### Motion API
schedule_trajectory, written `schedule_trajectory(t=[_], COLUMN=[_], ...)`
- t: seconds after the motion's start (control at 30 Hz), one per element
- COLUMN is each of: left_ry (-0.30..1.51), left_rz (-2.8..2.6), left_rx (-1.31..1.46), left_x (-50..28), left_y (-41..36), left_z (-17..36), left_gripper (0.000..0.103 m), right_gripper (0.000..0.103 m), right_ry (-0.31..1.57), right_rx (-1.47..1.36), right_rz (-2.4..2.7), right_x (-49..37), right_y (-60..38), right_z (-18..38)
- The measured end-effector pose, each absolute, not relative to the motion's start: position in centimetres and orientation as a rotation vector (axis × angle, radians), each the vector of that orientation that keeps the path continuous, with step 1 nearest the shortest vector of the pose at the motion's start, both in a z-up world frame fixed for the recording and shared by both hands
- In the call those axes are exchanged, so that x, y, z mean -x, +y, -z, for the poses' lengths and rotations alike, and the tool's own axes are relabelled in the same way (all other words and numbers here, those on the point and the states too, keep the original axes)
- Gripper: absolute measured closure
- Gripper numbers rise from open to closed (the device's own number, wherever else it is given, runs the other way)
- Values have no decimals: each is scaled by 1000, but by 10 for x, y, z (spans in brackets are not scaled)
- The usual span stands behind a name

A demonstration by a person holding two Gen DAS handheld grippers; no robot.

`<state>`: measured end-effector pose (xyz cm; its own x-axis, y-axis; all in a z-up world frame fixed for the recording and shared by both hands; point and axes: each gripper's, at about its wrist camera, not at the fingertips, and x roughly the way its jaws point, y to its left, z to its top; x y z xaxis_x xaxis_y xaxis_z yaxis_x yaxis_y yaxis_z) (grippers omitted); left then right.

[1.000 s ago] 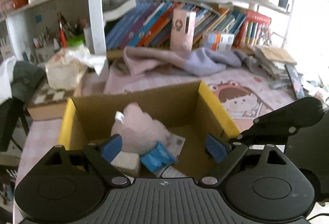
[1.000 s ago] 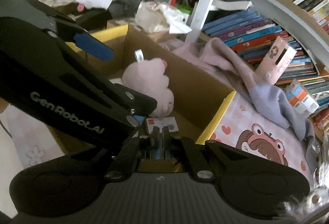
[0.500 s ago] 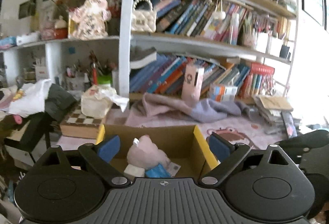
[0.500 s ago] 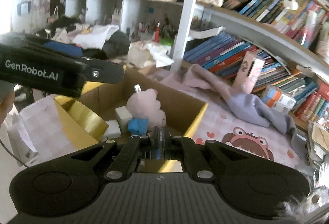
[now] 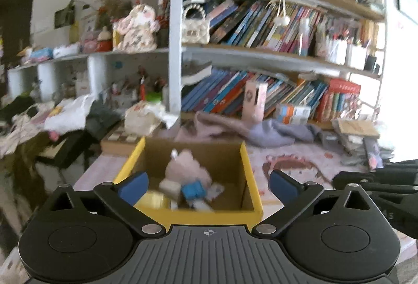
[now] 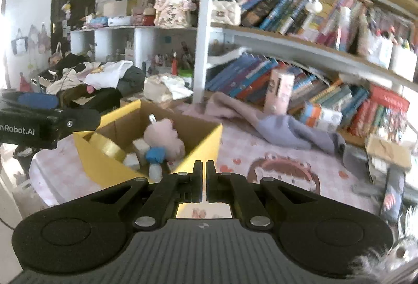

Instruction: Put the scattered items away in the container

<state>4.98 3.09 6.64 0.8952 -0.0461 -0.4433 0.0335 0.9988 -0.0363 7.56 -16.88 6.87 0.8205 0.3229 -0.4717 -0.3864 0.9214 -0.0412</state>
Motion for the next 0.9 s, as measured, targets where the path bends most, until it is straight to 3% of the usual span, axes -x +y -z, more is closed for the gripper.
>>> schedule_trajectory(t=[0.37,0.9], left_ry=[563,579], left_rz=[-31,57], left_rx=[-23,-18], left_x=[13,57], left_y=[-12,18], left_z=[-40,-31], left_gripper=[0,0], right_gripper=[101,101], right_ry=[561,580], right_rx=[87,64], right_rz=[-339,-134], right_x=[-16,57], right_y=[-222,-201], right_z=[-31,-28])
